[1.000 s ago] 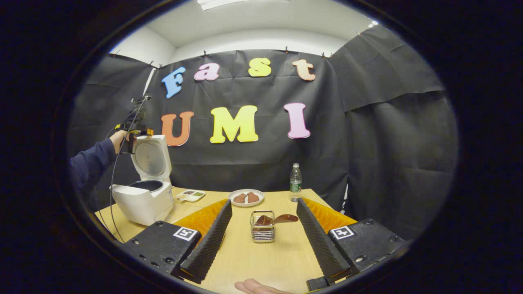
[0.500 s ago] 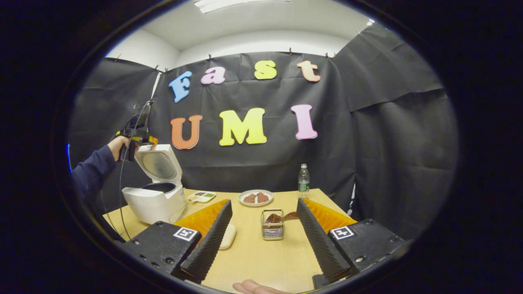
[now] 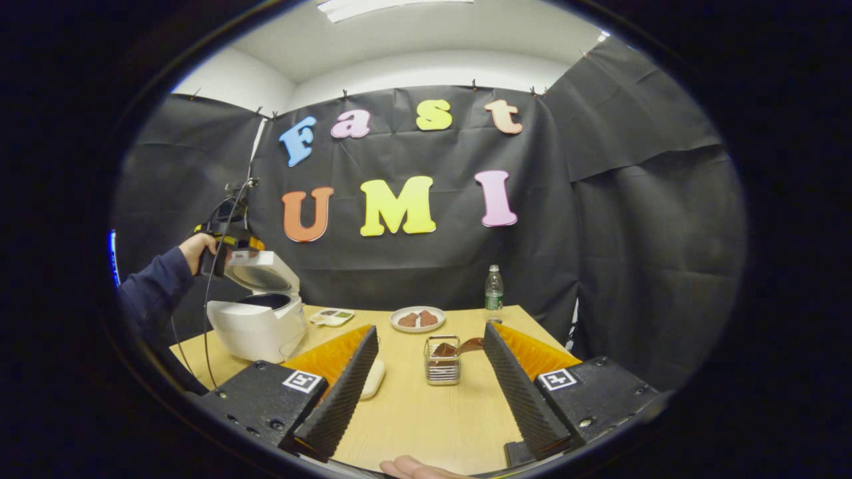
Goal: Close the left gripper, press the button to open the rice cooker; take a wooden spoon from the chopstick holder with the right hand, scoop a spoonful of rice and pour it into the rice cooker, then put the wooden spoon back into the chopstick holder.
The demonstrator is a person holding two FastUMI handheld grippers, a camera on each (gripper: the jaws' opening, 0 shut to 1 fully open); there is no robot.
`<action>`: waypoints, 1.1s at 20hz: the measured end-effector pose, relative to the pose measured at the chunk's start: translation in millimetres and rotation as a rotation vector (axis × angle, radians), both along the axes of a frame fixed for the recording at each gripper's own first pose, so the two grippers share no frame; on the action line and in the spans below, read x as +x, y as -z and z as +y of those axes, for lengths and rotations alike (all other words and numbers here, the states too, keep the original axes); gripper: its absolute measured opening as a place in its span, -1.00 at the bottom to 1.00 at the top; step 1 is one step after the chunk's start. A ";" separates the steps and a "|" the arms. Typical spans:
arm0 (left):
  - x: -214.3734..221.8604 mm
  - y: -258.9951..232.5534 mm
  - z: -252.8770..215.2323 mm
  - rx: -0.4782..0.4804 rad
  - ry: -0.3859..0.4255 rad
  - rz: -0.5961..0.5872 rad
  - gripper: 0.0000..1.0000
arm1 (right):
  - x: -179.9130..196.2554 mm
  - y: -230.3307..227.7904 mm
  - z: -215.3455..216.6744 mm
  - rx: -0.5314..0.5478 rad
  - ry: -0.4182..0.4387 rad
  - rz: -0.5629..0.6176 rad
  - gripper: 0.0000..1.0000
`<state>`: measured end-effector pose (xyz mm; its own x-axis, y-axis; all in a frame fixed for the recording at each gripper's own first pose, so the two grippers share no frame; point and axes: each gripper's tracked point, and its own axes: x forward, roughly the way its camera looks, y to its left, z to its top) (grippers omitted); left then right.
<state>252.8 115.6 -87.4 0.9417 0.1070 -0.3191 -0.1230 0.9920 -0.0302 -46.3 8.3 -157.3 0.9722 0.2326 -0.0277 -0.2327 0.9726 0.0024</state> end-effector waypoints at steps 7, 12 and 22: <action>-32.6 51.0 -5.0 0.024 -0.015 0.127 0.94 | -0.4 4.5 0.8 0.020 -0.022 0.018 1.00; -56.1 83.5 -13.0 -0.006 -0.002 0.227 0.94 | 0.2 9.6 3.8 0.038 -0.041 0.034 1.00; -65.0 88.3 -13.8 -0.010 -0.009 0.196 0.95 | -4.9 18.0 10.4 0.021 -0.043 0.070 1.00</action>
